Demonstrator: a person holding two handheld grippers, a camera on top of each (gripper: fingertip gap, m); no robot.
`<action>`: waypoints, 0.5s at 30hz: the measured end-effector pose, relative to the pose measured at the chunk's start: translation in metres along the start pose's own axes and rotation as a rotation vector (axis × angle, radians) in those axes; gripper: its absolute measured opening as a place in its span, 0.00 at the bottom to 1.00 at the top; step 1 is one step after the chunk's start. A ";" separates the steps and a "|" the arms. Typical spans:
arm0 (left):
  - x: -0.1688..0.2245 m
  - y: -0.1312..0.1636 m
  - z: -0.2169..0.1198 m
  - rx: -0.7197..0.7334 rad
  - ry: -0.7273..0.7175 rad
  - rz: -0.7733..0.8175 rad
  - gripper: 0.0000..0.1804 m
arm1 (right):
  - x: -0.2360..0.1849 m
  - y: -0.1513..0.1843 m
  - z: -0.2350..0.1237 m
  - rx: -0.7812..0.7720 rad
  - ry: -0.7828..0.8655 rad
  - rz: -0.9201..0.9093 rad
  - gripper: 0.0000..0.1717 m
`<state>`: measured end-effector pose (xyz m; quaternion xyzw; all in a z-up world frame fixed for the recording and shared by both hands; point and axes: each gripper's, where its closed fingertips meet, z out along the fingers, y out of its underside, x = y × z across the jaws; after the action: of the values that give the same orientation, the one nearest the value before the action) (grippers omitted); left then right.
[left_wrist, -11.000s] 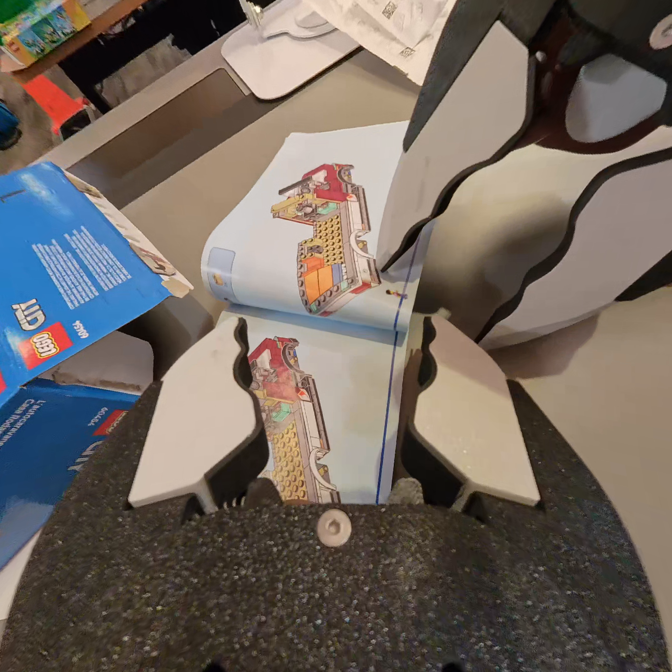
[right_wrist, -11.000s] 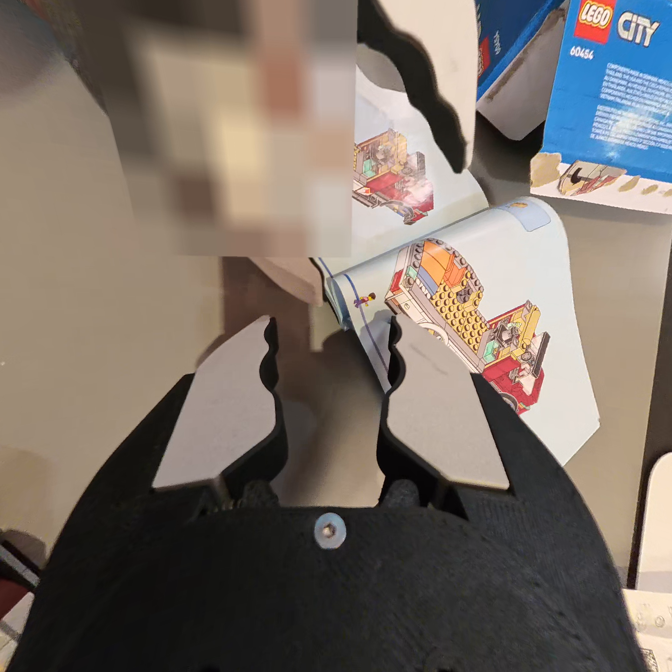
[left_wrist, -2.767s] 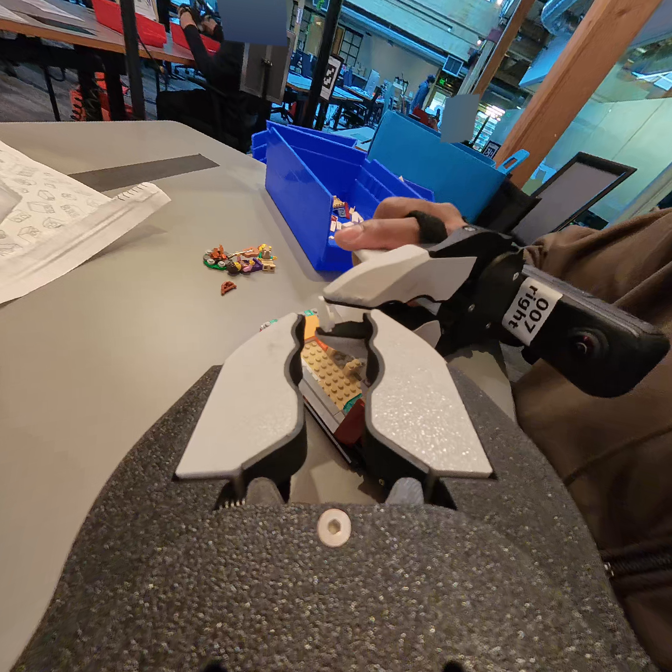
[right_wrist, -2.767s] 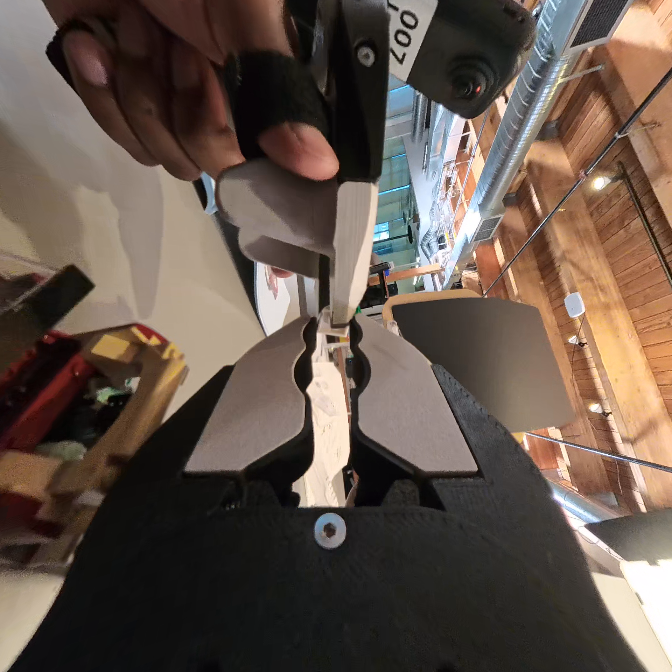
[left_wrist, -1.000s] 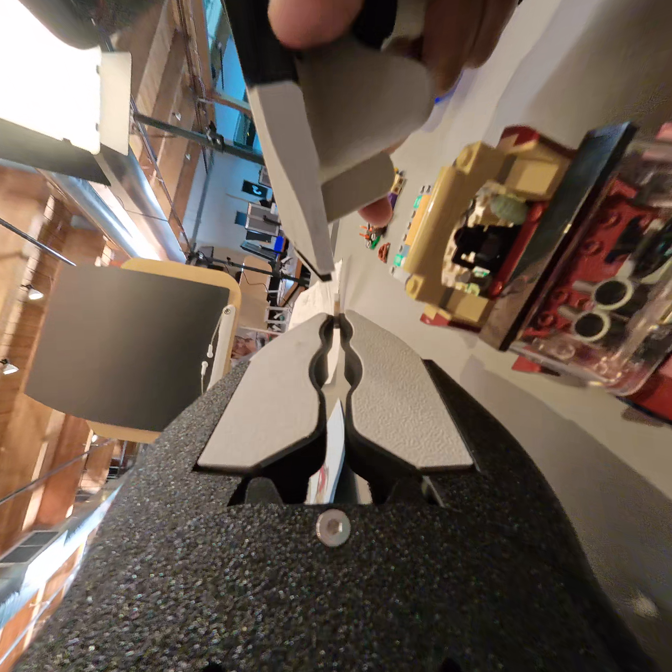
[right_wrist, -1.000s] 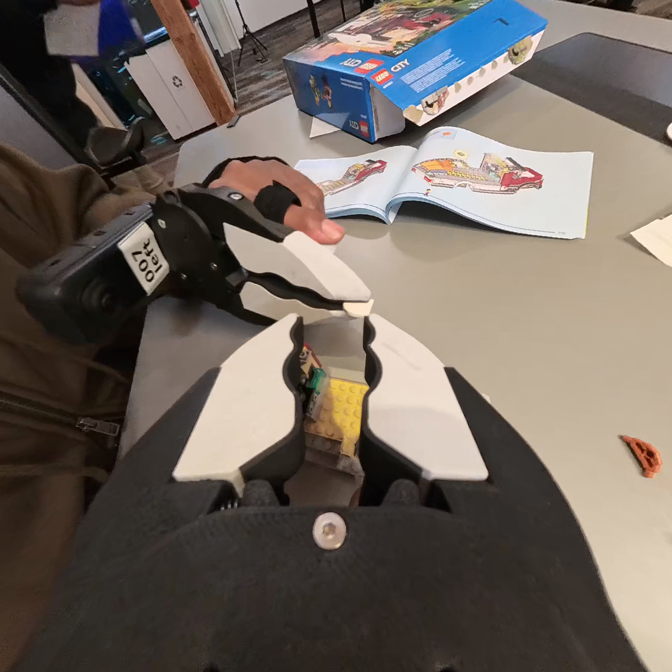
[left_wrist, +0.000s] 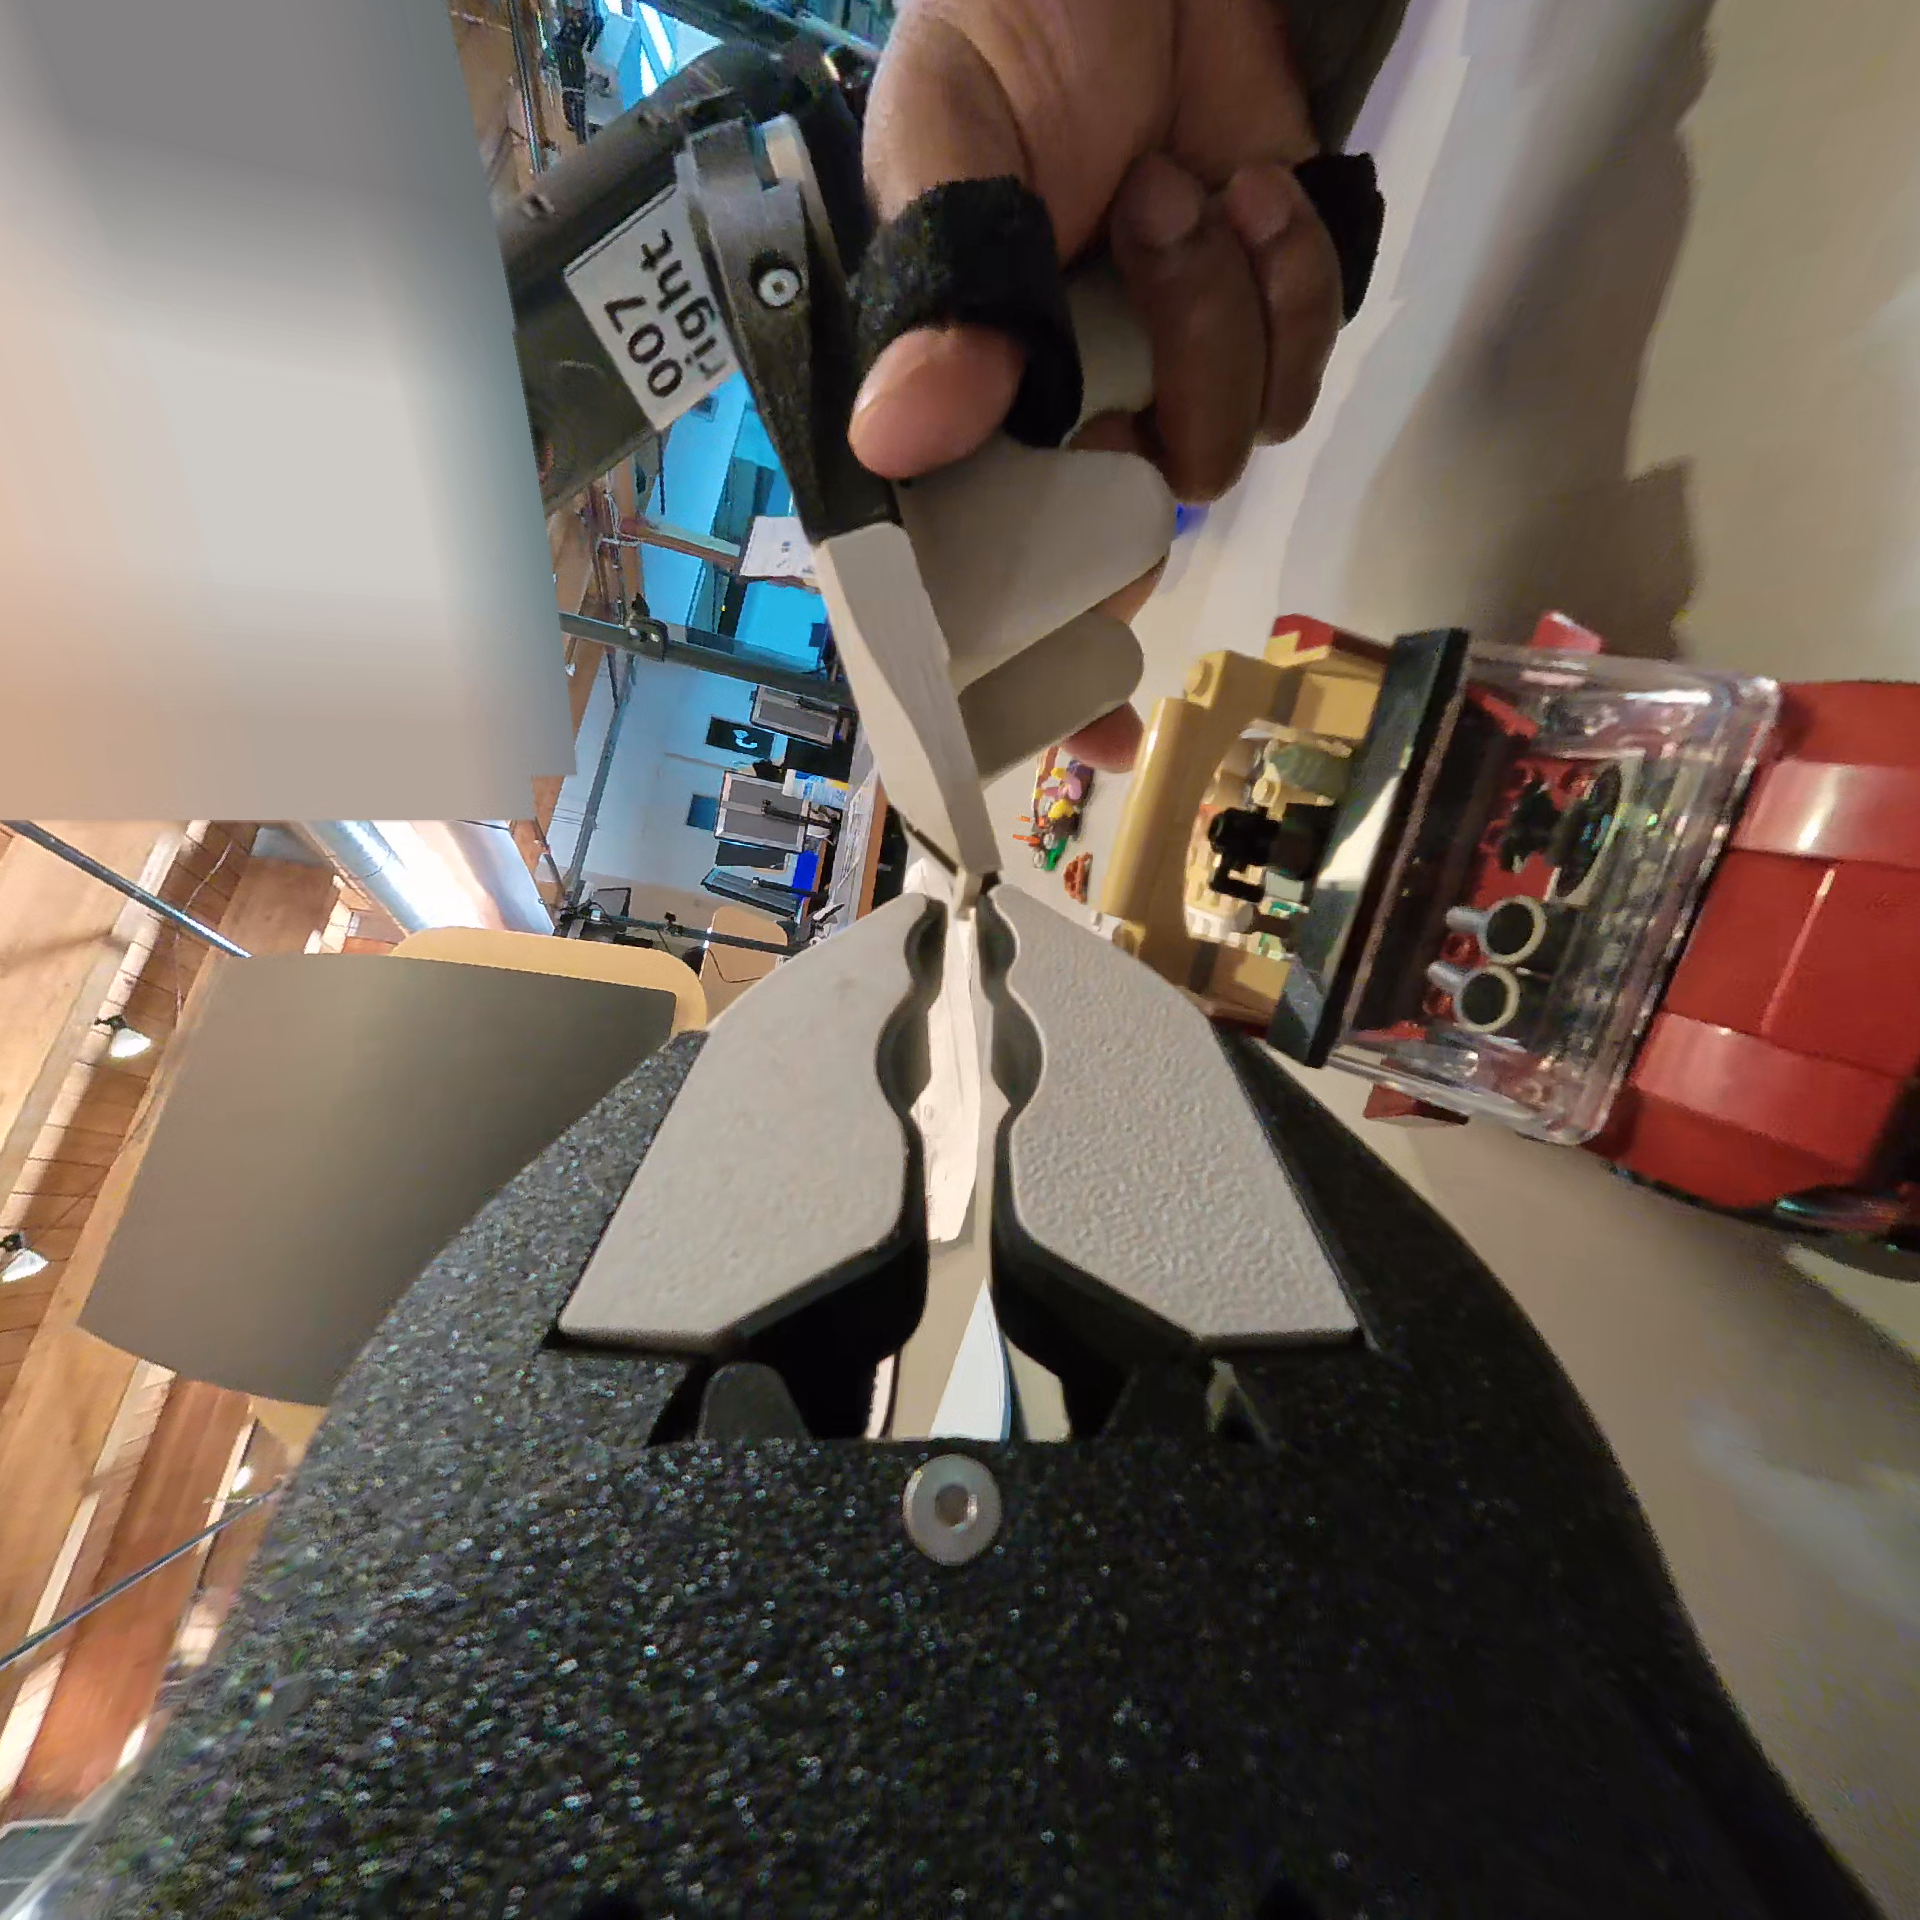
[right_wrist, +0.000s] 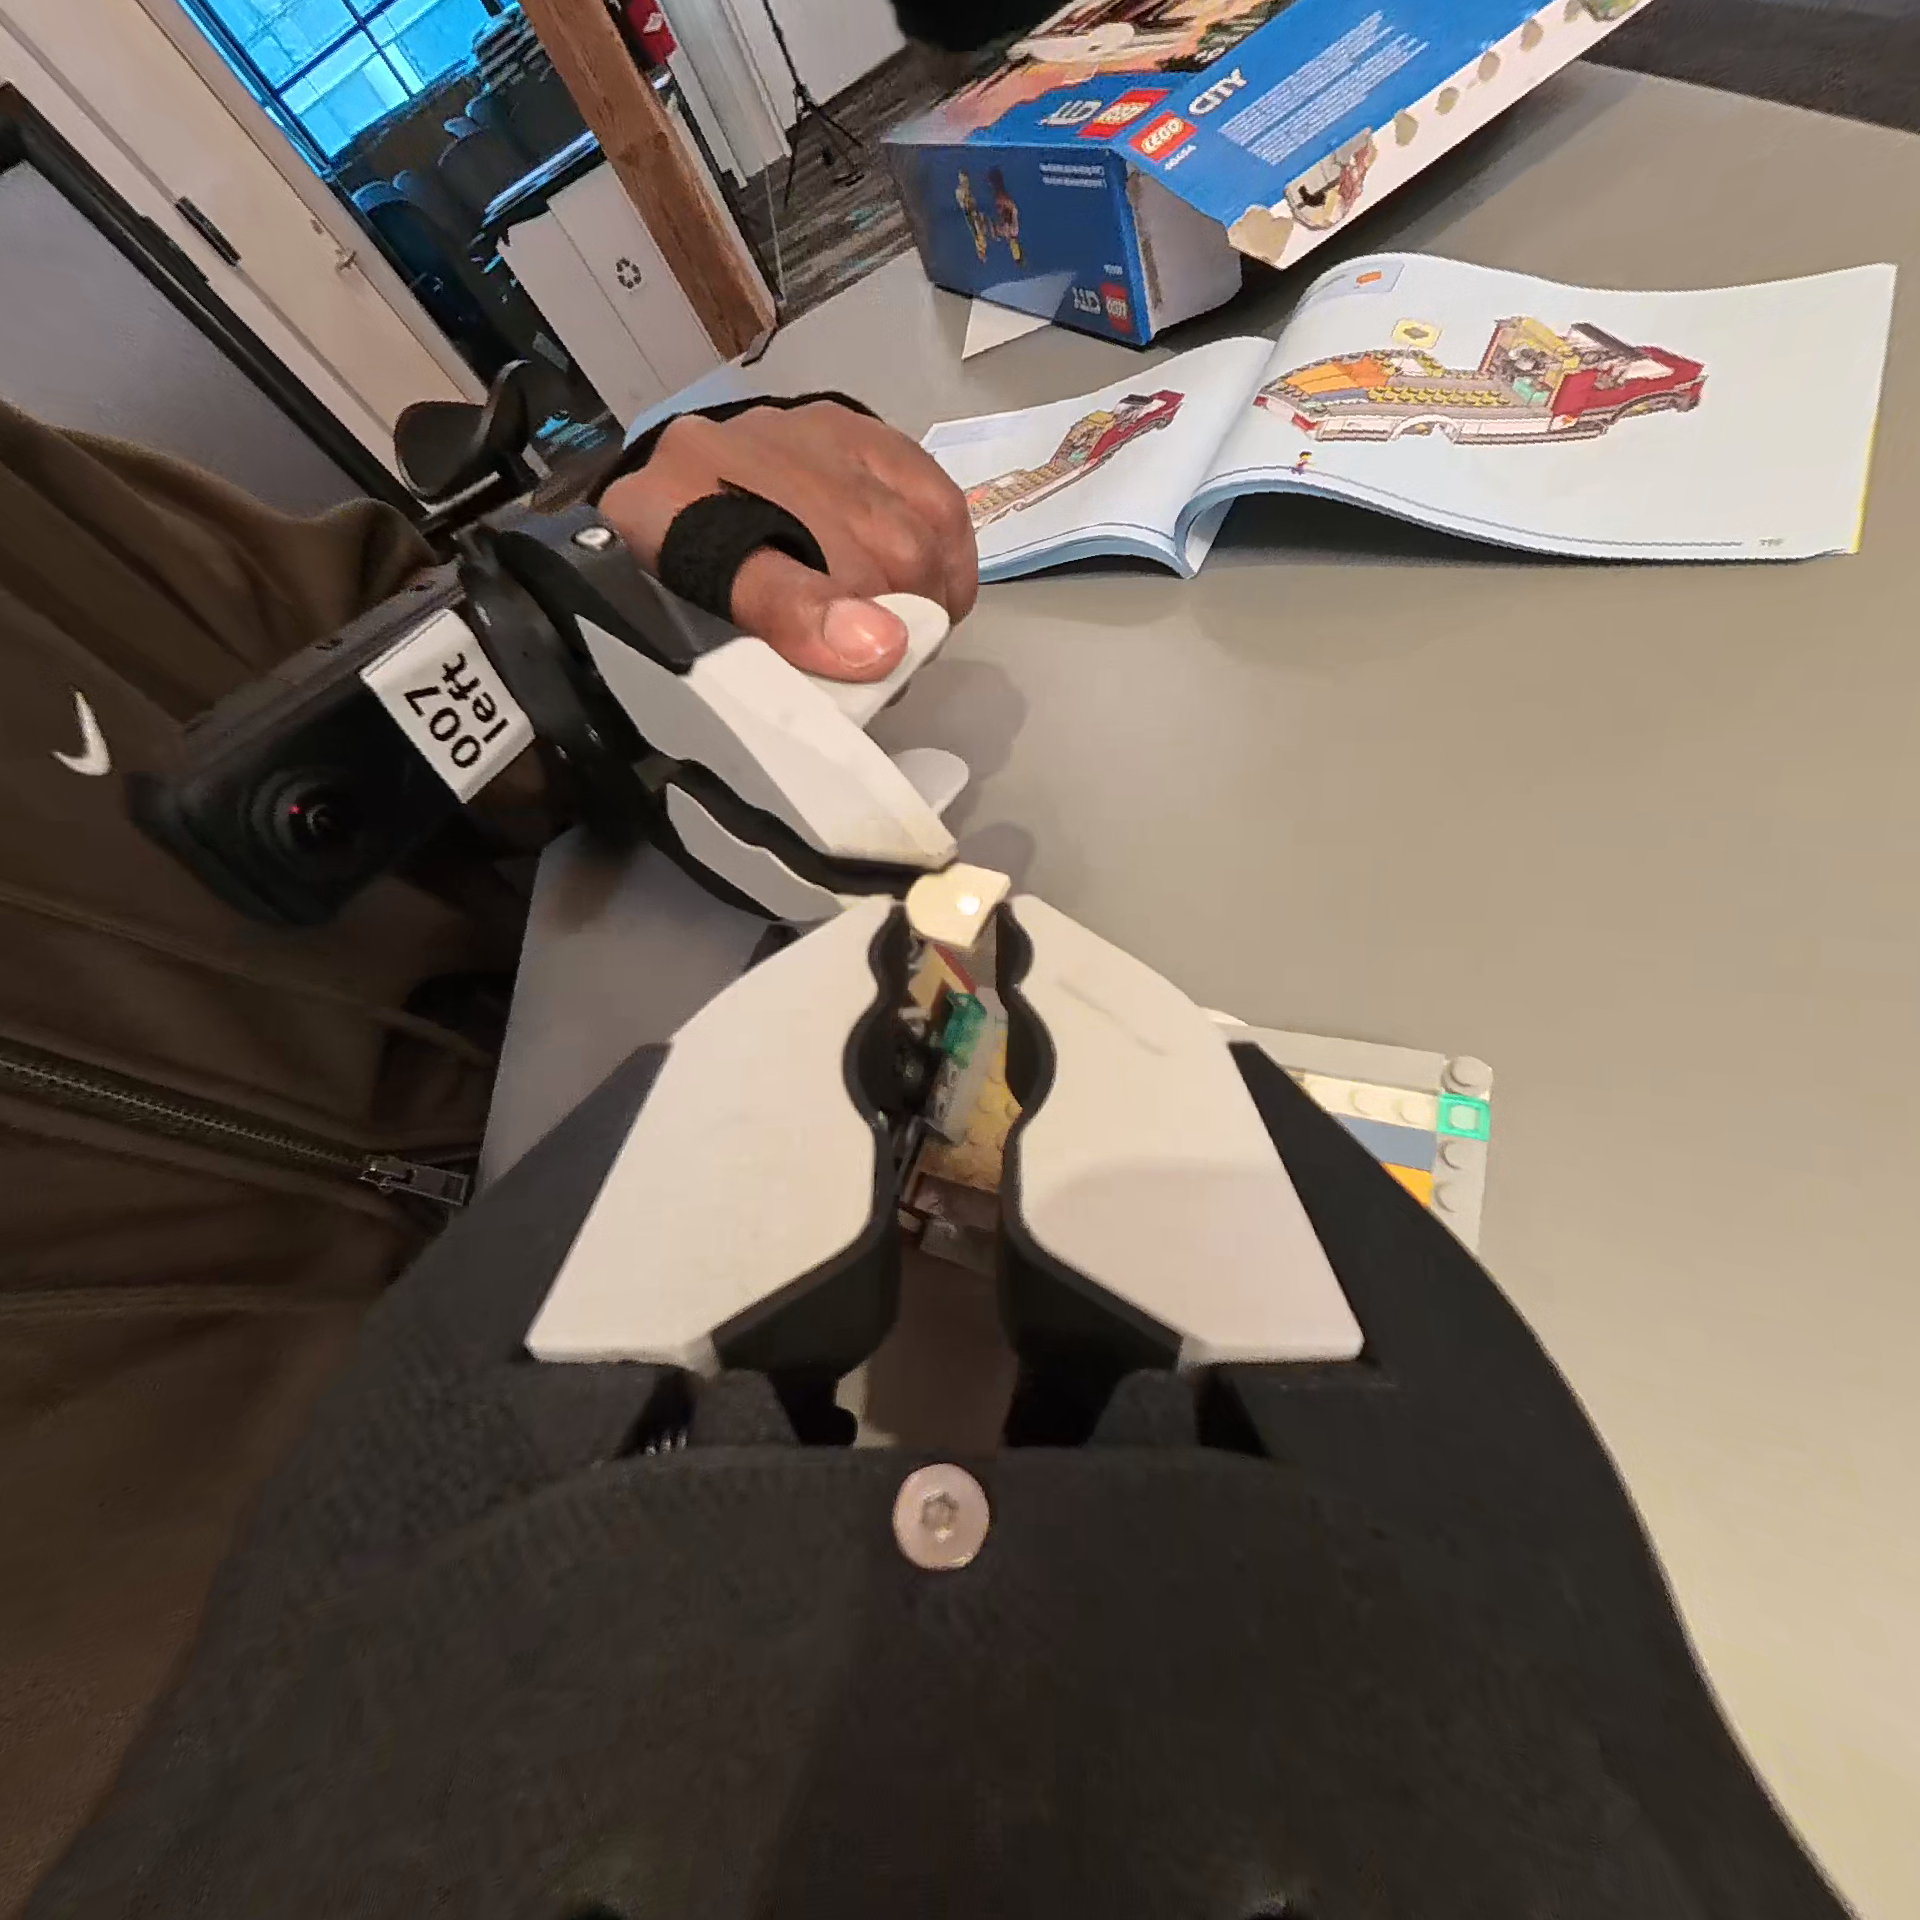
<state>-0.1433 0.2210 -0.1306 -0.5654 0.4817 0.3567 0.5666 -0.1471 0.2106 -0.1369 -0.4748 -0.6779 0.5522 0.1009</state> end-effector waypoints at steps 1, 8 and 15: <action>-0.001 0.000 0.000 0.001 -0.006 -0.014 0.05 | 0.002 0.000 -0.002 0.004 0.008 0.003 0.09; -0.013 0.019 -0.002 0.027 0.028 -0.400 0.08 | 0.029 -0.004 -0.031 0.062 0.131 0.006 0.09; -0.006 0.036 -0.001 -0.002 0.164 -0.721 0.09 | 0.038 0.008 -0.034 0.022 0.195 -0.036 0.09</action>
<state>-0.1789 0.2241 -0.1356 -0.7260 0.2950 0.0881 0.6149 -0.1409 0.2605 -0.1456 -0.5127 -0.6672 0.5089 0.1815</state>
